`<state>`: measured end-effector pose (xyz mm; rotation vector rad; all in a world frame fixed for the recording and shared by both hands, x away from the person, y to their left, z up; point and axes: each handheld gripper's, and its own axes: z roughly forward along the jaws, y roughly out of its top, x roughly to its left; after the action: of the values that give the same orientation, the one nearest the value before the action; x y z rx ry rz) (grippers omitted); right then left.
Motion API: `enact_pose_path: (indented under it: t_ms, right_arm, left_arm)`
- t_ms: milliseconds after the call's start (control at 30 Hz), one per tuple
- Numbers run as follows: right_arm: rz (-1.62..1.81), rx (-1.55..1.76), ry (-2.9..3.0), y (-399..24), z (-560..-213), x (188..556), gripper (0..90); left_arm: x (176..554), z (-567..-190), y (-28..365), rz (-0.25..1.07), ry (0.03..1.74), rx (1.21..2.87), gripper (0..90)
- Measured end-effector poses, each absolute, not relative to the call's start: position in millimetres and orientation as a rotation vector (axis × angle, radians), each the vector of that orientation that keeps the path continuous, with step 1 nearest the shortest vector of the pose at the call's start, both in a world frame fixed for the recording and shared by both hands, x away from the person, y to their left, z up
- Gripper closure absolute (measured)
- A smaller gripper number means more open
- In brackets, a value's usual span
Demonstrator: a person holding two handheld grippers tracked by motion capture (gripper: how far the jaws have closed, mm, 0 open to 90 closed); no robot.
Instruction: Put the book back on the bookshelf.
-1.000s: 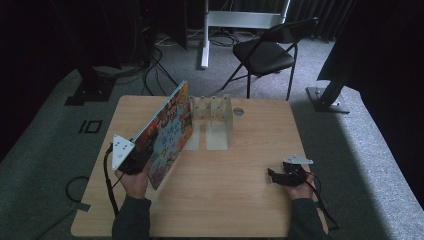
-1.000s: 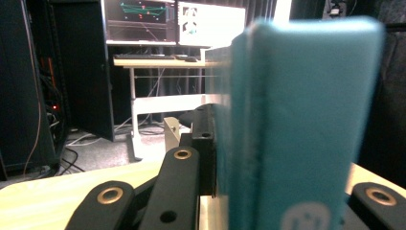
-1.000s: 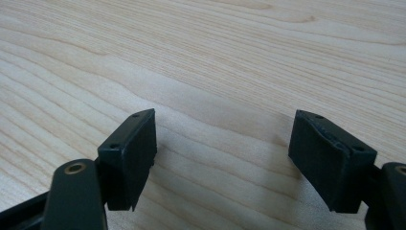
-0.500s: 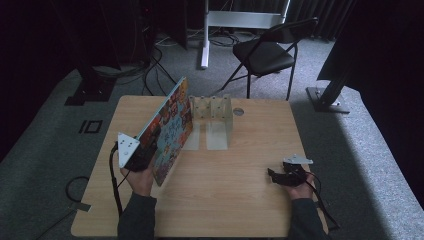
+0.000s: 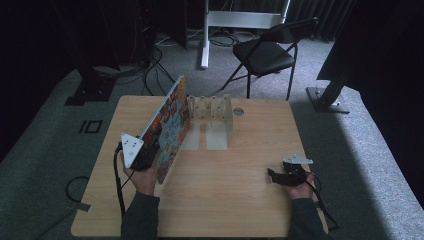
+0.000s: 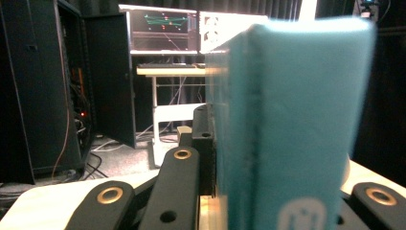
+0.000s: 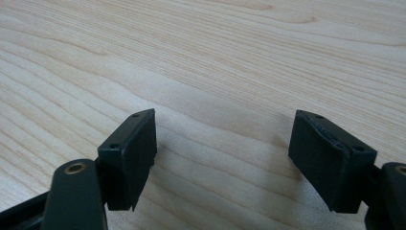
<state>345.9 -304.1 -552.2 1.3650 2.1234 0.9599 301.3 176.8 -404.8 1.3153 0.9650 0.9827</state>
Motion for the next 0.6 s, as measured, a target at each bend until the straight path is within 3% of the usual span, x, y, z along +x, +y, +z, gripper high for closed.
enact_pose_path:
  t_ms: [600]
  right_arm:
    - [0.961, 1.364, 2.125, -304.1, -552.2, 346.1, 24.5]
  left_arm:
    - [304.8, -412.4, 167.6, 1.05, 1.013, 1.29, 80.6]
